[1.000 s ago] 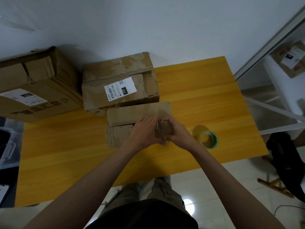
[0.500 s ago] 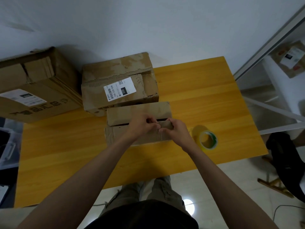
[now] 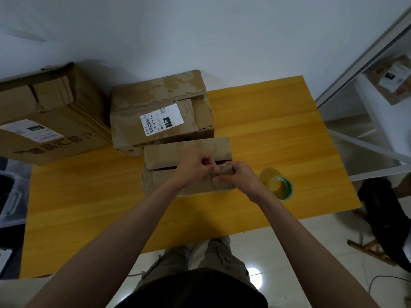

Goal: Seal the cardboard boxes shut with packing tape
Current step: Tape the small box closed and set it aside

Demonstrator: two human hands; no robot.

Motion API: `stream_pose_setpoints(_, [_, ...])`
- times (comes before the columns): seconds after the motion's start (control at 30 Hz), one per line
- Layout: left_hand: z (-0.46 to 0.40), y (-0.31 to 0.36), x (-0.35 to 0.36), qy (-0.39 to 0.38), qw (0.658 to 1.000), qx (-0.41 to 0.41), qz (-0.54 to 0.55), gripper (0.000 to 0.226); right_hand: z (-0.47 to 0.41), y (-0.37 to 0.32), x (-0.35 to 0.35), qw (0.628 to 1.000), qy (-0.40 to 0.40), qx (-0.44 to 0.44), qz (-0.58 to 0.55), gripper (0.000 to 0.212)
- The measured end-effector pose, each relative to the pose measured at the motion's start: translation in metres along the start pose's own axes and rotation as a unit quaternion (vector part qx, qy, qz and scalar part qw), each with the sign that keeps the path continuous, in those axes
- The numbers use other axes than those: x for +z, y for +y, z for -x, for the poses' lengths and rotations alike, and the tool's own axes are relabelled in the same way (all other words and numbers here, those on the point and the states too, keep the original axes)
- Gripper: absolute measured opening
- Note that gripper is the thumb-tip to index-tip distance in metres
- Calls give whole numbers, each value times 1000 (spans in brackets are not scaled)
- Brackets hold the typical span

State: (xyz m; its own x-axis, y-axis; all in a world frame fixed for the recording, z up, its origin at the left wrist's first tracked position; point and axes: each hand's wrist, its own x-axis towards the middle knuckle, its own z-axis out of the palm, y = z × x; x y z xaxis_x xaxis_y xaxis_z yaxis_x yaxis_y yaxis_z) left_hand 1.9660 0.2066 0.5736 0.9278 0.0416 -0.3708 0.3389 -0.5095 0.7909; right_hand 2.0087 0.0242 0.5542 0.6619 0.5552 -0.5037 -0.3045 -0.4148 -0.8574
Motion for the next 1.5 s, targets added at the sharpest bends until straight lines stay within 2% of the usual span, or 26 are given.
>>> stream_pose_setpoints(0.17, [-1,0,0,30,999,-2,30,8,-6,-1,8,999,45,-2,29,19])
stream_pose_setpoints(0.2, [-2,0,1,37,999,-3,29,12,-6,-1,9,998,47,1,29,18])
stream_pose_setpoints(0.3, [-3,5,4,33,999,12,7,4,-4,1,6,999,23,-2,24,16])
stream_pose_setpoints(0.4, [-5,9,7,36,999,24,-11,14,-2,2,1,1000,6,-5,8,9])
stream_pose_setpoints(0.5, [-6,6,6,59,998,24,6,12,-3,3,2,1000,20,-9,12,7])
stream_pose_setpoints(0.63, [-2,-7,3,88,996,33,-1,13,-4,5,5,999,41,-5,13,18])
stream_pose_setpoints(0.73, [2,-10,6,74,995,50,-37,8,-3,9,6,998,61,-18,15,13])
stream_pose_setpoints(0.8, [1,-9,8,65,995,52,-61,14,1,9,5,992,117,-48,19,6])
stream_pose_setpoints(0.9, [-2,-6,10,70,994,52,-71,18,7,17,-4,953,285,-68,-72,19])
stream_pose_setpoints(0.97, [-2,-6,11,75,993,48,-74,16,8,35,-21,912,410,-19,-18,16])
stream_pose_setpoints(1.0, [-2,-7,12,78,993,47,-73,14,7,51,-32,897,440,30,36,14])
stream_pose_setpoints(1.03, [-2,-8,12,83,993,46,-70,12,7,70,-43,888,441,96,86,17])
stream_pose_setpoints(1.1, [0,-9,12,106,990,57,-78,14,7,109,-56,880,388,221,164,28])
stream_pose_setpoints(1.2, [1,-10,14,132,984,71,-101,25,12,146,-60,858,302,321,265,28])
stream_pose_setpoints(1.37, [4,-6,15,135,980,70,-125,19,18,140,-58,843,333,286,311,31])
stream_pose_setpoints(1.5, [4,1,13,118,986,66,-100,21,29,110,-58,873,387,161,250,24])
